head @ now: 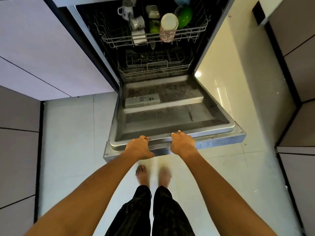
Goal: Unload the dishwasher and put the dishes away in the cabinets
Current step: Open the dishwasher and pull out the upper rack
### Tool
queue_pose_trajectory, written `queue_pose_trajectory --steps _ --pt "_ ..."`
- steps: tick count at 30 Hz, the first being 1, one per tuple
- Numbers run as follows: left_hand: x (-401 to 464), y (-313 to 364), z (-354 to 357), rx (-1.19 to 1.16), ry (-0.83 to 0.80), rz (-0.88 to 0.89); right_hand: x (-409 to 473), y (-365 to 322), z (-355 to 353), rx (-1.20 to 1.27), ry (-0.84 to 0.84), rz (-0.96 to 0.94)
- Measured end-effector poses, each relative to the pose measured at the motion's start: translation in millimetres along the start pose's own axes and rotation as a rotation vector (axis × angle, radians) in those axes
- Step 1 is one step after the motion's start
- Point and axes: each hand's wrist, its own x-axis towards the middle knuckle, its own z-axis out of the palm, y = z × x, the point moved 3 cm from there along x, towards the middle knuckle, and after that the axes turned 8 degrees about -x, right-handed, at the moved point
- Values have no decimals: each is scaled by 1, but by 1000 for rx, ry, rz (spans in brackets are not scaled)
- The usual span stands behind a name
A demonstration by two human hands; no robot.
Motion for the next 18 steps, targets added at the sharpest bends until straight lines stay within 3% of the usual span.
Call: queue_pose_trajectory --steps 11,18 --pt "32 -29 84 -145 -304 19 34 3 82 25 -197 1" --pt "83 -51 162 -129 -510 -8 73 1 177 56 -292 -3"
